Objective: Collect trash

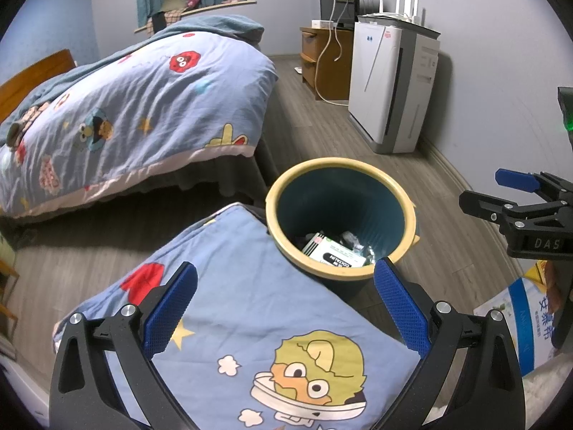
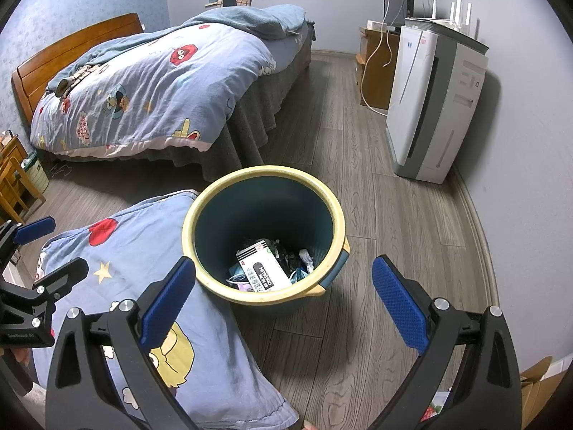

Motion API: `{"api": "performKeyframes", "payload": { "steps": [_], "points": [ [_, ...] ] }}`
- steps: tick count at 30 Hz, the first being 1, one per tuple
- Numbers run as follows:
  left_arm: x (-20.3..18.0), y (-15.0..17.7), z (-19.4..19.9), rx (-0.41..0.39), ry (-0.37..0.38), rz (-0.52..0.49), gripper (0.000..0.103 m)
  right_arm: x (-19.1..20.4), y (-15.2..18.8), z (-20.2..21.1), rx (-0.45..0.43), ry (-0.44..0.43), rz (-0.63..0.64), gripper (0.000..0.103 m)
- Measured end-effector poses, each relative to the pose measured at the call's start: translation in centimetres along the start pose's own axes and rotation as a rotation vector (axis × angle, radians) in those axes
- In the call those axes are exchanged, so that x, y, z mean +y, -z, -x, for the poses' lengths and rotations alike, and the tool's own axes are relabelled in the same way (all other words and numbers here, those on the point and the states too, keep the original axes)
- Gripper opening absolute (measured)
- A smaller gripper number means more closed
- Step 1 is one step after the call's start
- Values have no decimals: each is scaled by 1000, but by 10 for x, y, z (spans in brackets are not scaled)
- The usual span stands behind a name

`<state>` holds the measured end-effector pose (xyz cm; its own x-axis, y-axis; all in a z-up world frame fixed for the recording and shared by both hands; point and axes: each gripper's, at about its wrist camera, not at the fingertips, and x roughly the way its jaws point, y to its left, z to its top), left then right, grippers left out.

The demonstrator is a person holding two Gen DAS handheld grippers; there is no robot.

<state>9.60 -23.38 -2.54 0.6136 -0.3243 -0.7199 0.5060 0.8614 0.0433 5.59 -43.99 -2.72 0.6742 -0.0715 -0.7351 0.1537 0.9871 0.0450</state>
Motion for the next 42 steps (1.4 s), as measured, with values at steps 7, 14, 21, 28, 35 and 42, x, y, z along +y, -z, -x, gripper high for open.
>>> {"api": "performKeyframes", "payload": {
  "steps": [7,14,21,28,35,42],
  "points": [
    [0,0,0,0,0,2,98,0,1,0,1,2,2,97],
    [-4,1,-1,1,3,-3,98,-1,1,-1,2,0,1,97],
    [-8,2,-2,-1,7,-7,98,0,1,-1,3,1,3,97],
    [-8,2,-2,0,5,-5,98,-1,1,-1,4,1,2,97],
    [-10,2,-2,1,11,-3,98,-1,2,-1,5,2,1,97],
    [-8,2,-1,0,28,18,98,-5,7,-4,14,11,-12,97]
  ]
}}
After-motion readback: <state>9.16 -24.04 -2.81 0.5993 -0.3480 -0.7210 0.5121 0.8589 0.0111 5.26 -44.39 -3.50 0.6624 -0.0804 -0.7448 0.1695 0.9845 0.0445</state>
